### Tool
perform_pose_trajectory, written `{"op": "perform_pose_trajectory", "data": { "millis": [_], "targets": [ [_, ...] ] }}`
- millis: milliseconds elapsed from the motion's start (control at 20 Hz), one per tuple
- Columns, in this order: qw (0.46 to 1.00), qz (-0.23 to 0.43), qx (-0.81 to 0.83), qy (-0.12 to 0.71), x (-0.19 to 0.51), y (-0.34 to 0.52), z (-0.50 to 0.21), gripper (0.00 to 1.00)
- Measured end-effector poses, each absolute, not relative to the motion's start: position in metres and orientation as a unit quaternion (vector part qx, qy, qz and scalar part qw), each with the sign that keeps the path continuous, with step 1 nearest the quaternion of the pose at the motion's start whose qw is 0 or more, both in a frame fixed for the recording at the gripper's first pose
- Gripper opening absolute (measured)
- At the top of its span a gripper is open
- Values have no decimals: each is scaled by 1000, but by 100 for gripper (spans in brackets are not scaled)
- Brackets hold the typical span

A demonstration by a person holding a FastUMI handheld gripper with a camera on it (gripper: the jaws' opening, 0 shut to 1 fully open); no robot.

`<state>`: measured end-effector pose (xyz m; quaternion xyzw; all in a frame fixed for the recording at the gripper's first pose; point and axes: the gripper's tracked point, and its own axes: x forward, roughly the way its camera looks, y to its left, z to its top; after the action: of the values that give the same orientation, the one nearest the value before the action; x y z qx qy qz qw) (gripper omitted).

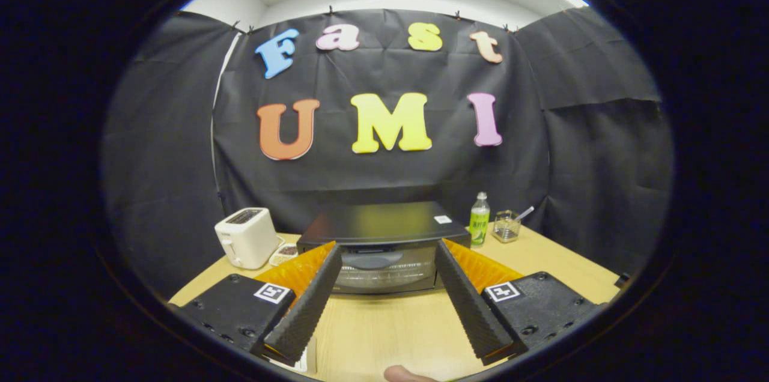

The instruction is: Open the toaster oven, put the food inside, and close the toaster oven door.

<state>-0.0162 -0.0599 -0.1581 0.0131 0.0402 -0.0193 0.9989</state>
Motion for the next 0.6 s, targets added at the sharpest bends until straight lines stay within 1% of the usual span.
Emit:
{"op": "perform_pose_trajectory", "data": {
  "millis": [300, 600],
  "targets": [
    [1000, -13, 11, -8, -81, -71, -79, 100],
    [1000, -2, -2, -21, -130, -82, -56, 100]
  ]
}}
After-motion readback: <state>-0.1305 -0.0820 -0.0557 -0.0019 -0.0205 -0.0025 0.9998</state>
